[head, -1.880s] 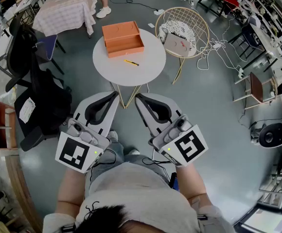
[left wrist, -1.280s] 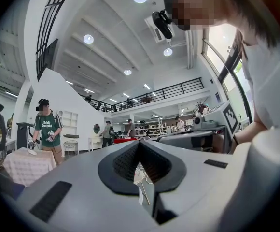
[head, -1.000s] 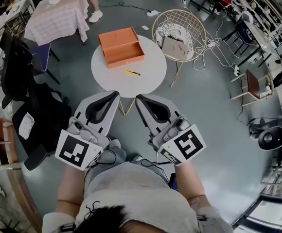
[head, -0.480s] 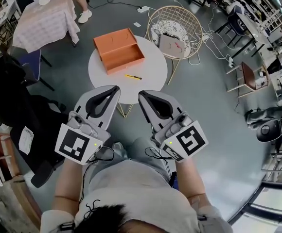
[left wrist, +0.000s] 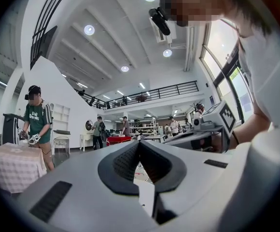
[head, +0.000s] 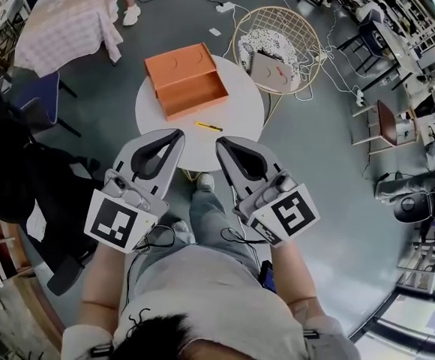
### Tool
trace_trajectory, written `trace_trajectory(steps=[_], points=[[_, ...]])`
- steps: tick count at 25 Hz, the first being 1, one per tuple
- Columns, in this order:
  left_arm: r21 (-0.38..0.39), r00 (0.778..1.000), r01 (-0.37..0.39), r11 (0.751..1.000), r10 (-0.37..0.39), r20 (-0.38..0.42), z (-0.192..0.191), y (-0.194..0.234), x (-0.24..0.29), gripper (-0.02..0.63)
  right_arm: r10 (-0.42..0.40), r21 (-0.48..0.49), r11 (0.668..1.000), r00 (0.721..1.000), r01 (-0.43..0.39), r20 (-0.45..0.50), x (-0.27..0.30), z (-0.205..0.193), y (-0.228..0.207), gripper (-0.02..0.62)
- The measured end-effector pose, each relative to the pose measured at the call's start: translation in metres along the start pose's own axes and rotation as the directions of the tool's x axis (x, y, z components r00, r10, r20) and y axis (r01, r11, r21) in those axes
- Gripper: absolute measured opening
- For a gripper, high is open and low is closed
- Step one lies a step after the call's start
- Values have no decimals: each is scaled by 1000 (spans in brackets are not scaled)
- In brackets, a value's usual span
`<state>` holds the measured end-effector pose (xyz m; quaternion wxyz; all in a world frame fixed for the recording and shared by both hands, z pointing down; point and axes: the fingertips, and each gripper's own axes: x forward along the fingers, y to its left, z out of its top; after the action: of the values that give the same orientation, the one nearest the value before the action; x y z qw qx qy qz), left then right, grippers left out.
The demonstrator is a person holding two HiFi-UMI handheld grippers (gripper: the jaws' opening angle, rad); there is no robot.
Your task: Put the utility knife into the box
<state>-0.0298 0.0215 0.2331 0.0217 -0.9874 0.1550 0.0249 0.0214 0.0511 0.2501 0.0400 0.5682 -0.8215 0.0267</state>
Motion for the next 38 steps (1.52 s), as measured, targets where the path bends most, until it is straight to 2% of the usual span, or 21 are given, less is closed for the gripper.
trace_trajectory(steps=[12, 19, 24, 30, 38], points=[[-20, 998, -56, 998, 55, -39, -21, 63, 69, 9, 108, 39, 994, 991, -105, -84, 79, -21, -80, 8], [-40, 992, -108, 993, 105, -68, -41, 88, 95, 9, 168, 42, 986, 964, -163, -206, 110, -64, -113, 9], [-53, 986, -142, 988, 137, -91, -57, 102, 105, 9, 199, 49, 980, 922, -194, -332, 124, -115, -130, 17], [-53, 980, -156, 986, 148, -132, -75, 112, 112, 9, 243, 86, 969, 852, -230, -464, 131, -173, -139, 40], [-74, 971, -180, 981, 165, -171, -101, 116, 115, 9, 286, 116, 955, 752, -271, -594, 129, -246, -145, 49]])
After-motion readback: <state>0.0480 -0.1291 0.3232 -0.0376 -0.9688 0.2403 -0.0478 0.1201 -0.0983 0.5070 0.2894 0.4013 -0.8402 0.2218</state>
